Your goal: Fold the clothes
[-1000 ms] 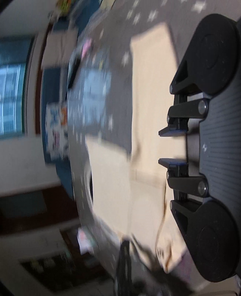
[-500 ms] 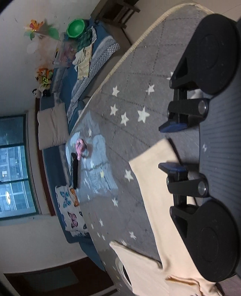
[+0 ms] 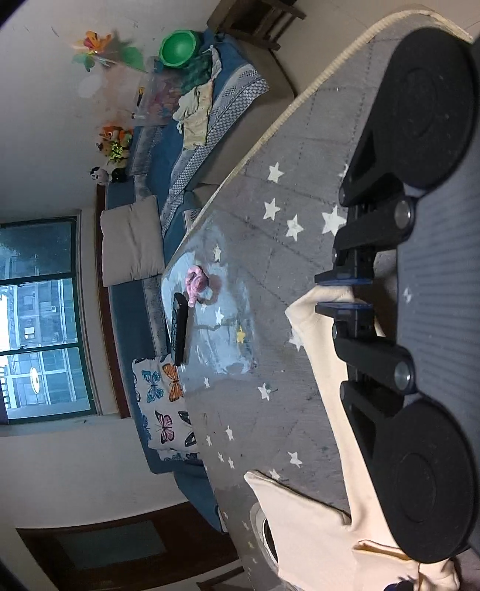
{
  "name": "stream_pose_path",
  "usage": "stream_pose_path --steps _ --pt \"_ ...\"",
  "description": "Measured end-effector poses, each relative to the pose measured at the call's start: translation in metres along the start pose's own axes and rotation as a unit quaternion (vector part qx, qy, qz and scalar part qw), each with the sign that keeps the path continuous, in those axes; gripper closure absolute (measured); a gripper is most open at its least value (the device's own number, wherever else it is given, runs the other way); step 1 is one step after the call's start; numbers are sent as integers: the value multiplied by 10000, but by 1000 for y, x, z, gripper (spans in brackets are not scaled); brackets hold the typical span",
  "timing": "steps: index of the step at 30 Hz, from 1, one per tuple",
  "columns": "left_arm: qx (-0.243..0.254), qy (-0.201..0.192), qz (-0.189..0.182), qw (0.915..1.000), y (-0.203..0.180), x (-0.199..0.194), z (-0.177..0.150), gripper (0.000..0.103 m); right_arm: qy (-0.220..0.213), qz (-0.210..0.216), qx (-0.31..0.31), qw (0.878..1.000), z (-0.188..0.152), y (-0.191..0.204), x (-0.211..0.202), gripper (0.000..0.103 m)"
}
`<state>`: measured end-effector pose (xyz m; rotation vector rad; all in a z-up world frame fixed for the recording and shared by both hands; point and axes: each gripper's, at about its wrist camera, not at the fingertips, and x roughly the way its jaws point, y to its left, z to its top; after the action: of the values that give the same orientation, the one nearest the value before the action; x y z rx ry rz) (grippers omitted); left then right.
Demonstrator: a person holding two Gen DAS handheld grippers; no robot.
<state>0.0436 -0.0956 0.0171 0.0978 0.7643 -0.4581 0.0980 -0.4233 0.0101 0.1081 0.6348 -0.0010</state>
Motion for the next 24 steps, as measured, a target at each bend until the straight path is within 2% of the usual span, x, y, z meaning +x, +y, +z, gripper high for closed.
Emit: stream_pose_path --steps 5,12,15,19,24 --pt "198 64 -9 9998 -8 9 -4 88 84 -10 -3 10000 1 0 4 95" --pt "254 -100 -73 9996 -9 10 -2 87 -322 285 -269 9987 36 17 -28 96" --pt "361 -108 -94 9992 -11 14 -3 87 -458 614 -483 9959 56 40 -48 96" --pt "196 -244 -144 9994 -2 2 -3 86 -764 1153 -981 9855 81 88 -80 96" --pt "-98 -596 124 9981 29 -39 -14 75 -911 1940 -1569 9641 95 156 -106 96"
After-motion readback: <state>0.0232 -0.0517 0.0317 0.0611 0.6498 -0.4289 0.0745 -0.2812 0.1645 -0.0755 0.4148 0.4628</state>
